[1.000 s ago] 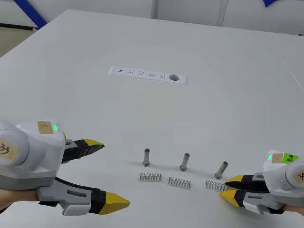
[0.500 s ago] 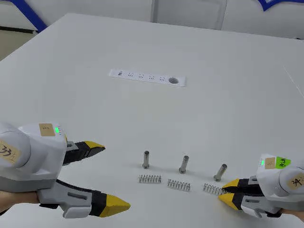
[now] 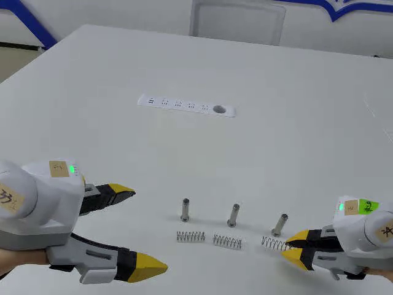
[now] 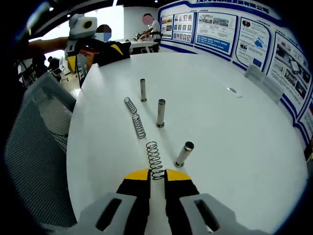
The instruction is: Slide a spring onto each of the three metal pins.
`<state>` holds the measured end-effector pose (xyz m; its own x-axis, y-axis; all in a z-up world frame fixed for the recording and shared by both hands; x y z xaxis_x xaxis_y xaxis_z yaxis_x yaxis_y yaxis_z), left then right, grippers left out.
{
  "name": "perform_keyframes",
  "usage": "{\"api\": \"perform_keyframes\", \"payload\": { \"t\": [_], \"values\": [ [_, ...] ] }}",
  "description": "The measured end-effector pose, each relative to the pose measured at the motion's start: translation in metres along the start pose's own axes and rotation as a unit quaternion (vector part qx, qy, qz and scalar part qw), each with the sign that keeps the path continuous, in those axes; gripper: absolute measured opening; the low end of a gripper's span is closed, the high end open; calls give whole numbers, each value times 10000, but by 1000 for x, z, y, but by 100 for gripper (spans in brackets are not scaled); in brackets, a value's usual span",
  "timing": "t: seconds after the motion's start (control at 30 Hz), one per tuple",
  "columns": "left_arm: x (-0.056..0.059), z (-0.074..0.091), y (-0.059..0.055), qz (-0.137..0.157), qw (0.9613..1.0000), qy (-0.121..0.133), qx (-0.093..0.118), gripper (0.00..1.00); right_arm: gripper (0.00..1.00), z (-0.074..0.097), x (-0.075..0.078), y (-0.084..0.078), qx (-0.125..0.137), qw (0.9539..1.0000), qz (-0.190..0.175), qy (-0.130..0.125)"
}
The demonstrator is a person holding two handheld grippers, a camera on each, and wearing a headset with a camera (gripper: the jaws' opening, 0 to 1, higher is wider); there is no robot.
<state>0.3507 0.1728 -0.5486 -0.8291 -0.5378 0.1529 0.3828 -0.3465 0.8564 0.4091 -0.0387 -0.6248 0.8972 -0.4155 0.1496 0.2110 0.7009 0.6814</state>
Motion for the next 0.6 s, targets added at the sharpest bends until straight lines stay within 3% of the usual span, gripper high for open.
{"api": "perform_keyframes", "payload": {
  "t": [0.13, 0.33, 0.6],
  "values": [
    [3, -7, 5, -59, 9999, -79, 32, 85, 11, 10, -2, 13, 108, 9999, 39, 23],
    [12, -22, 17, -234, 9994, -239, 61, 85, 11, 27, -12, 40, 234, 9981, 553, 132],
    [24, -40, 33, -469, 9978, -448, 153, 79, 11, 45, -18, 68, 361, 9961, 797, 81]
  ]
}}
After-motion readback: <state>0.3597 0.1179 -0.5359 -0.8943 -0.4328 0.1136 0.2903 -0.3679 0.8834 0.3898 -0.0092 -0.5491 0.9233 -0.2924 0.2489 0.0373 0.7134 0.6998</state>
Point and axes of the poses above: the centre of the closed fingertips' face, and the gripper's own axes: z roughly backward along the fingers, x roughly to its right, y roughly out of its top, the point moved 1 cm from there along z, roughly backward along the fingers, and after that the axes turned 8 degrees about -y, right-handed, at the moved point
